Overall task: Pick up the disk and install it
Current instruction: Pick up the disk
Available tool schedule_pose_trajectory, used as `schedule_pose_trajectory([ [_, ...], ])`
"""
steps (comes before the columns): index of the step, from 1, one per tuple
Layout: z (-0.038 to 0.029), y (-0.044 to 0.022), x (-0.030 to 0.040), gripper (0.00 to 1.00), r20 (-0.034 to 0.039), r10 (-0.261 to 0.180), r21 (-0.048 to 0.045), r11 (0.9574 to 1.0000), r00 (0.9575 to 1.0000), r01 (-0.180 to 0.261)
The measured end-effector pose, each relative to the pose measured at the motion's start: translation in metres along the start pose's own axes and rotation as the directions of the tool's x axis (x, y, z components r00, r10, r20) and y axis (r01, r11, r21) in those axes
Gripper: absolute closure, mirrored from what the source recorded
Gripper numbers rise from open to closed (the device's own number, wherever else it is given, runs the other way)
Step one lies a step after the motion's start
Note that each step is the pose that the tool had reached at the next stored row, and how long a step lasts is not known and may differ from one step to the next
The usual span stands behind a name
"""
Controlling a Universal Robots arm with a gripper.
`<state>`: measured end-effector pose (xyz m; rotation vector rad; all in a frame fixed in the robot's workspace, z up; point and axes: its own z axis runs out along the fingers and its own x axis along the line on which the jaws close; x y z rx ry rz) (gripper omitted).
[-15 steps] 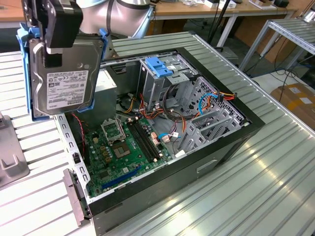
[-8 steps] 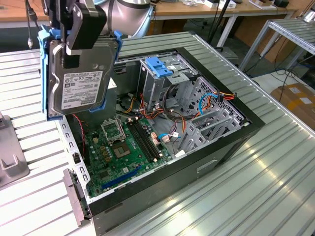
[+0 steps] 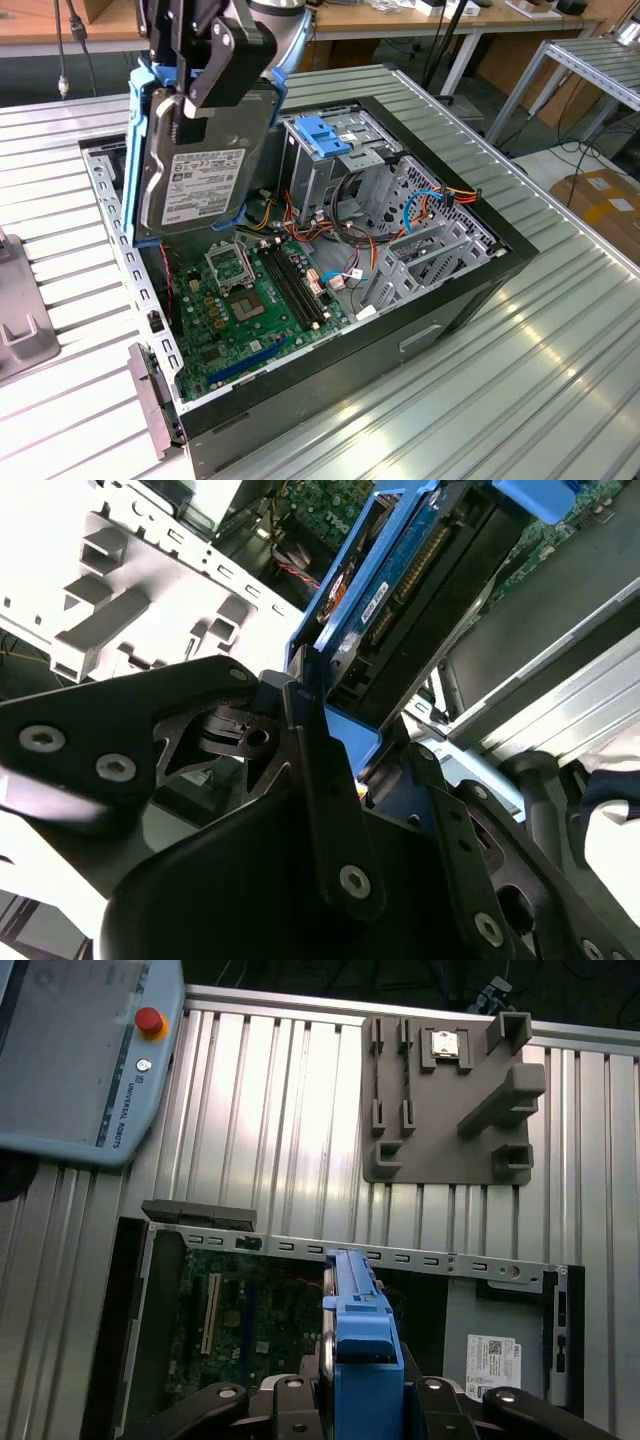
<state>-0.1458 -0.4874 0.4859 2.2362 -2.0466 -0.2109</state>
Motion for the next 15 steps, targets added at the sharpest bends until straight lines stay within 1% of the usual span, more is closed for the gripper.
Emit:
schedule_pose_trajectory([
  [3,-0.0016,-0.0081,0.0063,0.63,0.001,0.0,-0.0024,1.0,1.0,0.0],
  [8,-0.0037,-0.0183,0.0157,0.63,0.0023,0.0,-0.0056,1.0,1.0,0.0],
  [10,-0.0047,-0.0233,0.0203,0.63,0.0033,0.0,-0.007,1.0,1.0,0.0],
  [11,-0.0054,-0.0272,0.0238,0.63,0.004,0.0,-0.0081,1.0,1.0,0.0],
  [13,-0.0062,-0.031,0.0274,0.63,0.0048,0.0,-0.0091,1.0,1.0,0.0],
  [15,-0.0074,-0.0369,0.0325,0.63,0.0061,-0.001,-0.0106,0.9999,1.0,0.001],
])
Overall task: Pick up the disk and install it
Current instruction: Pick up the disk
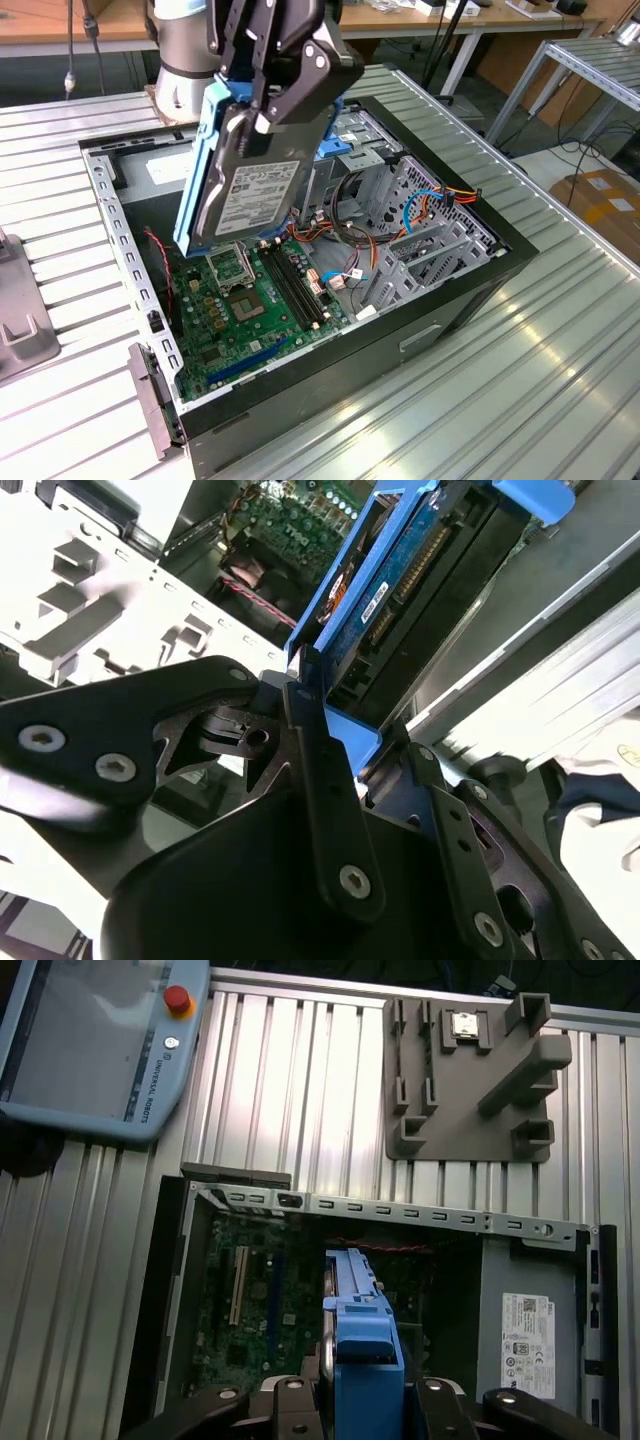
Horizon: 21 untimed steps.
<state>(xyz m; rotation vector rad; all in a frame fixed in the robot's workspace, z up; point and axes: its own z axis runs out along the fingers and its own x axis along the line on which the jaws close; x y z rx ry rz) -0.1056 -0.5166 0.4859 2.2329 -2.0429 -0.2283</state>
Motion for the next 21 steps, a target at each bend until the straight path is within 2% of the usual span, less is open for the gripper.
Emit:
schedule_pose_trajectory([
  [12,-0.0068,-0.0311,0.0262,0.63,0.0076,-0.001,-0.0082,1.0,1.0,0.001],
  [14,-0.0089,-0.0412,0.0344,0.63,0.0108,-0.001,-0.0109,0.9999,0.9999,0.002],
  [21,-0.0127,-0.0588,0.0492,0.63,0.0176,-0.002,-0.0158,0.9999,0.9998,0.003],
])
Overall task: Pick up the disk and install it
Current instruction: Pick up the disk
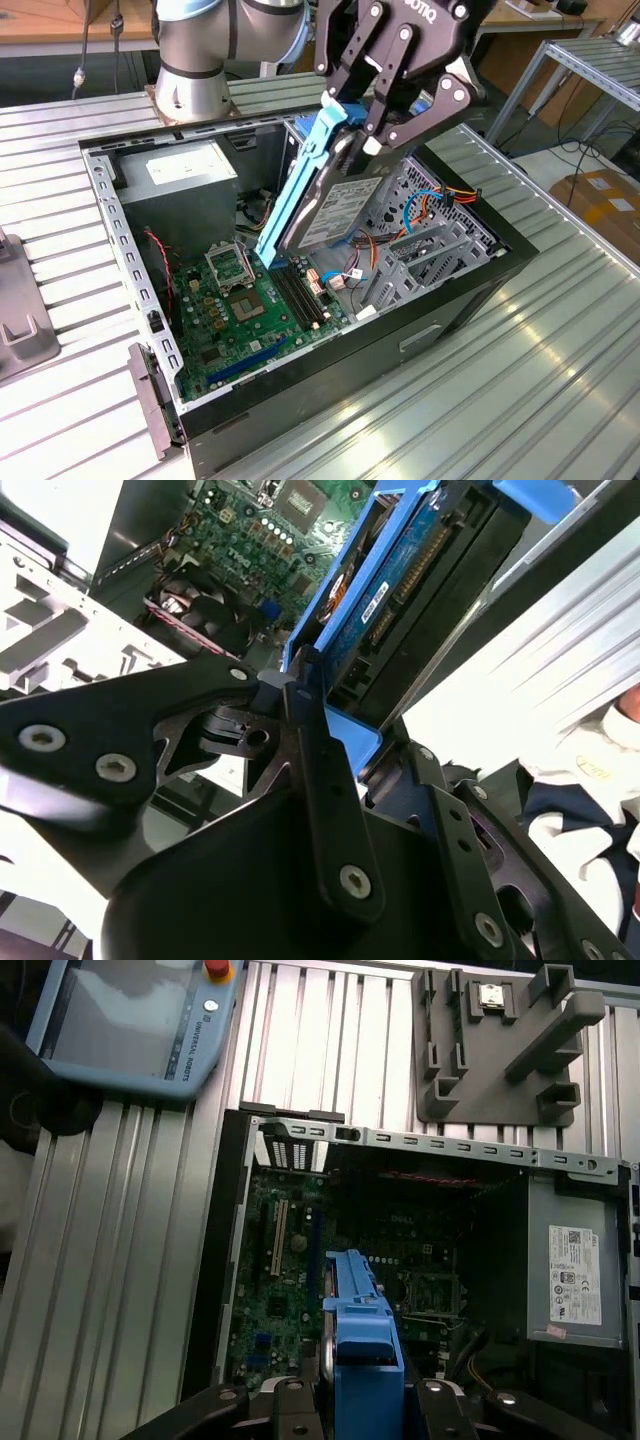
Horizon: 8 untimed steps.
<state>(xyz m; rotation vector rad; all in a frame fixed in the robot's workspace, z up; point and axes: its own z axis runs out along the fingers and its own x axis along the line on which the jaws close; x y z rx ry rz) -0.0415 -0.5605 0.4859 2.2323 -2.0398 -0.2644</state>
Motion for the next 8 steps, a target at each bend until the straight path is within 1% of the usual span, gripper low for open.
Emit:
schedule_pose_trajectory([
  [8,-0.0044,-0.0176,0.0151,0.63,0.0082,-0.001,-0.0048,1.0,1.0,0.001],
])
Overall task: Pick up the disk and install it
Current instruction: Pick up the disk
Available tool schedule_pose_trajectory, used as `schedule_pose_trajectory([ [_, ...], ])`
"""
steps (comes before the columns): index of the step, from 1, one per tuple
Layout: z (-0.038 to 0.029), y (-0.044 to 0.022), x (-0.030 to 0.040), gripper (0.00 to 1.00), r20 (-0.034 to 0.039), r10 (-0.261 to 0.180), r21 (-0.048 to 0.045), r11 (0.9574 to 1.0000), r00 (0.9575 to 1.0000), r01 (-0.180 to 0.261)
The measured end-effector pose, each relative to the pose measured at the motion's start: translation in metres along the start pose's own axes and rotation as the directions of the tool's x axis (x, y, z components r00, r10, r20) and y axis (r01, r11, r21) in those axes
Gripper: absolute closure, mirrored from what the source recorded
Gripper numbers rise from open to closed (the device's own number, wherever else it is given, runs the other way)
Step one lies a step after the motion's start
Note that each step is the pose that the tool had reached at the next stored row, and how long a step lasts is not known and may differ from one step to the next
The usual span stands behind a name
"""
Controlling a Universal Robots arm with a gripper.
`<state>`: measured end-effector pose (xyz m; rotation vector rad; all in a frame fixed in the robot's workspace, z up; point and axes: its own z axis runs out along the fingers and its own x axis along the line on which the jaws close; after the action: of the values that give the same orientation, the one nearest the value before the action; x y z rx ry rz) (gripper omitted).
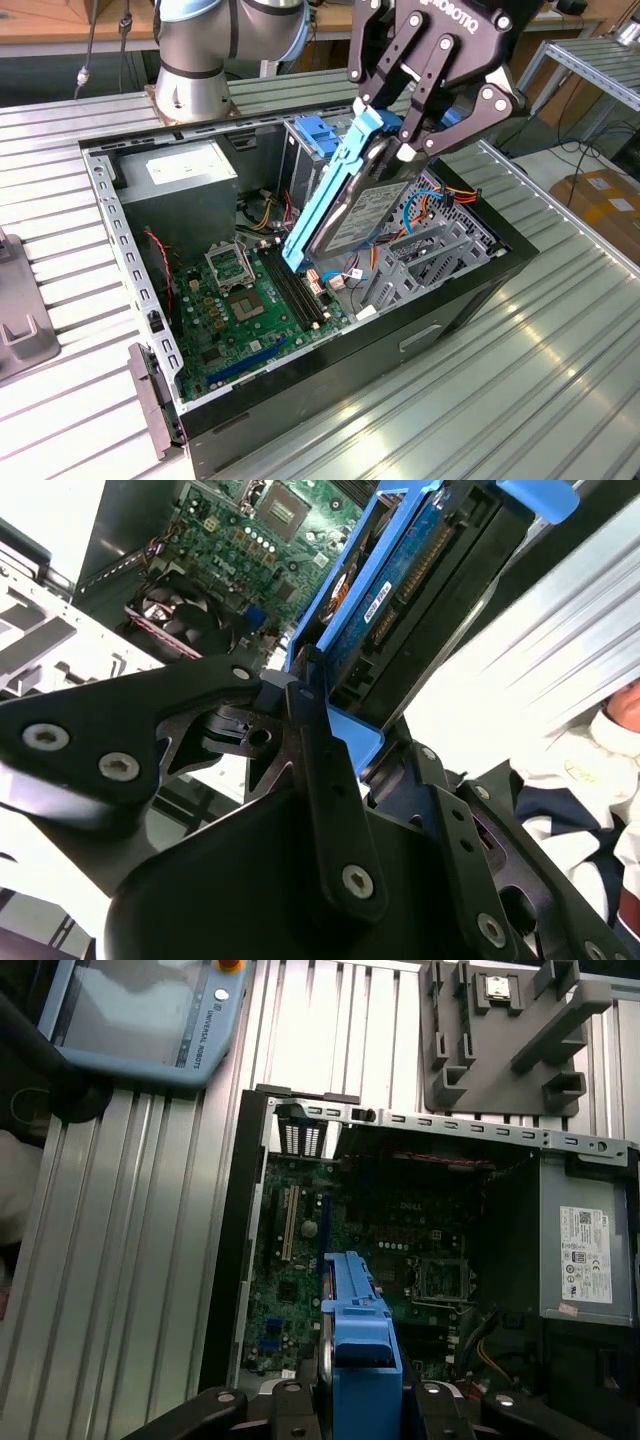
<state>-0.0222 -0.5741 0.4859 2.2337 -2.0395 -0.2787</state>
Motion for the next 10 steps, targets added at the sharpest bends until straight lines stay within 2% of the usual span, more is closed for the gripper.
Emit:
schedule_pose_trajectory([
  [5,-0.0019,-0.0072,0.0082,0.63,0.0063,-0.001,-0.001,1.0,1.0,0.001],
  [10,-0.0042,-0.0147,0.0177,0.63,0.0157,-0.003,-0.0015,1.0,0.9999,0.003],
])
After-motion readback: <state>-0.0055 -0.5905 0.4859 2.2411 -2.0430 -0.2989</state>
